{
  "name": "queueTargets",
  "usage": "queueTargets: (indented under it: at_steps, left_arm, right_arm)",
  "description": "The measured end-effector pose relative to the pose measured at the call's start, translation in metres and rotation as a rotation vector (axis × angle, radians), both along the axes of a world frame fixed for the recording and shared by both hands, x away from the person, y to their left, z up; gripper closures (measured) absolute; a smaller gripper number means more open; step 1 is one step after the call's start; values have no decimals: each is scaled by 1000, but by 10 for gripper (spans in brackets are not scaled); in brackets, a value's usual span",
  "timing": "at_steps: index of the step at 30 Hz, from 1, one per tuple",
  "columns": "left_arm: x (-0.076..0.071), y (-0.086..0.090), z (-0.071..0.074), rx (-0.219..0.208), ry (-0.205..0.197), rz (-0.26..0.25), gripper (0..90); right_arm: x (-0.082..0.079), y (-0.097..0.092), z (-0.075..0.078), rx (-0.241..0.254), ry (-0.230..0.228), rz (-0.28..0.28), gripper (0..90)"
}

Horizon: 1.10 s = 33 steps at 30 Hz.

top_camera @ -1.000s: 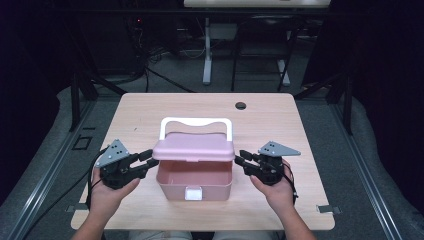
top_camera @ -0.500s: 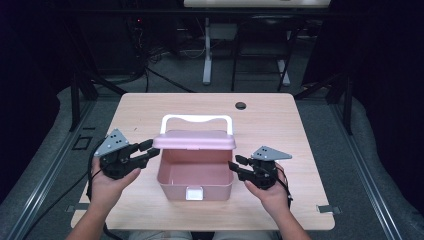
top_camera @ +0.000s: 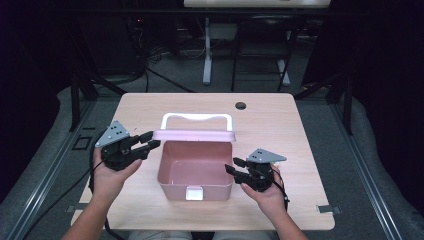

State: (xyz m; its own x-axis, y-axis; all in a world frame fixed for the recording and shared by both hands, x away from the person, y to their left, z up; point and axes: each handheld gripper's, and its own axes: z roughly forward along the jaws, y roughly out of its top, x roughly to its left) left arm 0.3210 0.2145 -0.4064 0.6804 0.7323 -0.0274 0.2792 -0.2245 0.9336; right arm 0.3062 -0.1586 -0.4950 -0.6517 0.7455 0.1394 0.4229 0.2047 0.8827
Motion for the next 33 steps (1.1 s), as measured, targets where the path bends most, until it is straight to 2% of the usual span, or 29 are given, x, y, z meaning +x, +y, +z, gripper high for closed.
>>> queueTargets:
  at_steps: [7, 33]
  left_arm:
    - [3, -2, 3, -3, -13, 13, 661]
    - [12, -3, 10, -2, -2, 23, 670]
  right_arm:
    - [0, 0, -2, -6, 4, -7, 573]
    - [1, -2, -2, -5, 0, 0, 601]
